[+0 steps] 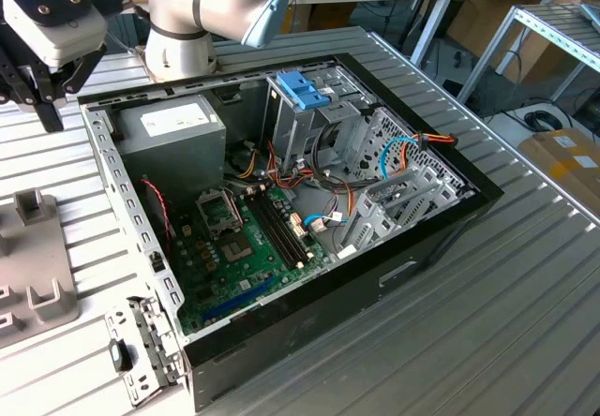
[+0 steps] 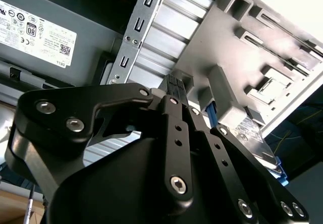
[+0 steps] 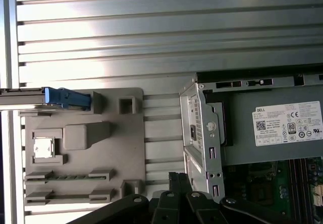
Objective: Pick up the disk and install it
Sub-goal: 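Reach for the disk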
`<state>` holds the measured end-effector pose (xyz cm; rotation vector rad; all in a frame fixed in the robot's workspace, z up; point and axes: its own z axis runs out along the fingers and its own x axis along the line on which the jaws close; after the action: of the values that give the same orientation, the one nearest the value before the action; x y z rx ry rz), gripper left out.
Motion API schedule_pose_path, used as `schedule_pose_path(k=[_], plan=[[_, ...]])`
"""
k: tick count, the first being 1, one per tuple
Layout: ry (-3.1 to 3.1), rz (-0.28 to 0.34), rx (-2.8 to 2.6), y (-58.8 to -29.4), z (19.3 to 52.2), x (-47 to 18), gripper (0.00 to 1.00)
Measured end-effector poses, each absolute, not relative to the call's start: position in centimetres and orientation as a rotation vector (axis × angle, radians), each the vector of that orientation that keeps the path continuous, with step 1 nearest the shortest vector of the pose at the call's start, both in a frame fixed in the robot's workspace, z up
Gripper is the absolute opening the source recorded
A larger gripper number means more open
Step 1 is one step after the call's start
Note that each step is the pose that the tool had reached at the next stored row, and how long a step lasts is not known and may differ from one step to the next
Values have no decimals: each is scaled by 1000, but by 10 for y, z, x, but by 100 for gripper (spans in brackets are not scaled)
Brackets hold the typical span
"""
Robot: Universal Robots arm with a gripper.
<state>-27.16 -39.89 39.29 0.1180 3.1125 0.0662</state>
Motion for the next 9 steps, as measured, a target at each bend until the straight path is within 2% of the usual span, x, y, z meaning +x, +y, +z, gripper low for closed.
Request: schedule_pose_path(k=[9], plan=[[3112,66,118,-399,393,-274,10]])
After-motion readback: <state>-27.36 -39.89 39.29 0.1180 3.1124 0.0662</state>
